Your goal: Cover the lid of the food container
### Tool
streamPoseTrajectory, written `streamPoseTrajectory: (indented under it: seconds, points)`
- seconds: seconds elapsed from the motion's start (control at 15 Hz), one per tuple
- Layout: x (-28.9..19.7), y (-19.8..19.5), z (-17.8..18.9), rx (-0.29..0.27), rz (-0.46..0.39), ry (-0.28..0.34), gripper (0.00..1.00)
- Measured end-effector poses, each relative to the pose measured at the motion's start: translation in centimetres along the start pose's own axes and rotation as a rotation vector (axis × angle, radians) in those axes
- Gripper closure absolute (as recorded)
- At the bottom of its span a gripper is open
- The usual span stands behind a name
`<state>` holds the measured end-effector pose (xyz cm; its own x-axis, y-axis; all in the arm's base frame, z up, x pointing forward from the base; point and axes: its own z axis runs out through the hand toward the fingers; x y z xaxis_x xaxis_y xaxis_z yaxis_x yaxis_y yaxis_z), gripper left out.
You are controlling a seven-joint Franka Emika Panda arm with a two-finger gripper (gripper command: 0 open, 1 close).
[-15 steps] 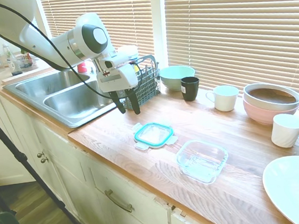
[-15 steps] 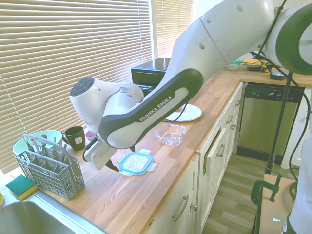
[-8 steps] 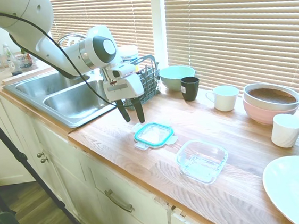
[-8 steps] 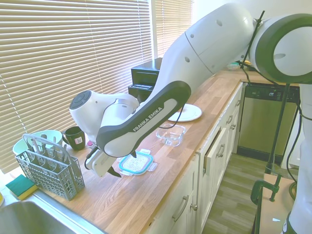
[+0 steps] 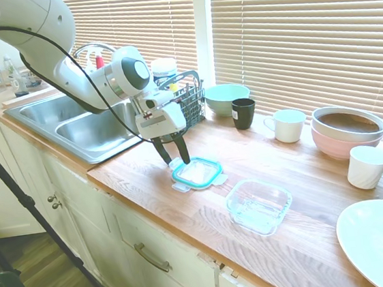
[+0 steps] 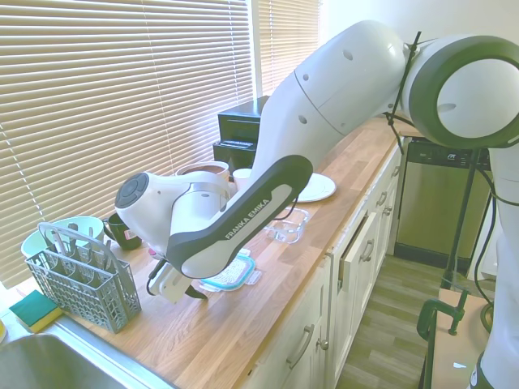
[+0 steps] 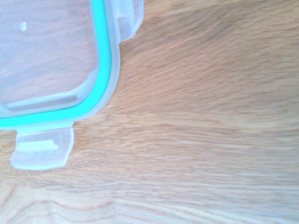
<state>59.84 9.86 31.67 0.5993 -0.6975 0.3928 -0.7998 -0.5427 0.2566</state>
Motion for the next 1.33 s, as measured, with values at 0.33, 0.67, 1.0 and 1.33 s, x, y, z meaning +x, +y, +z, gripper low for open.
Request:
streamPoseTrajectory:
  seconds: [0.33,0.67,1.0,1.33]
  points:
    - [0.8,0.5,0.7,-0.039,0.003,0.017,0.00]
    - [2.1,0.3,1.5,-0.092,0.000,0.052,0.00]
    - [3.6,-0.8,2.1,-0.134,0.015,0.070,0.00]
    - [4.4,-0.9,2.5,-0.151,0.030,0.072,1.00]
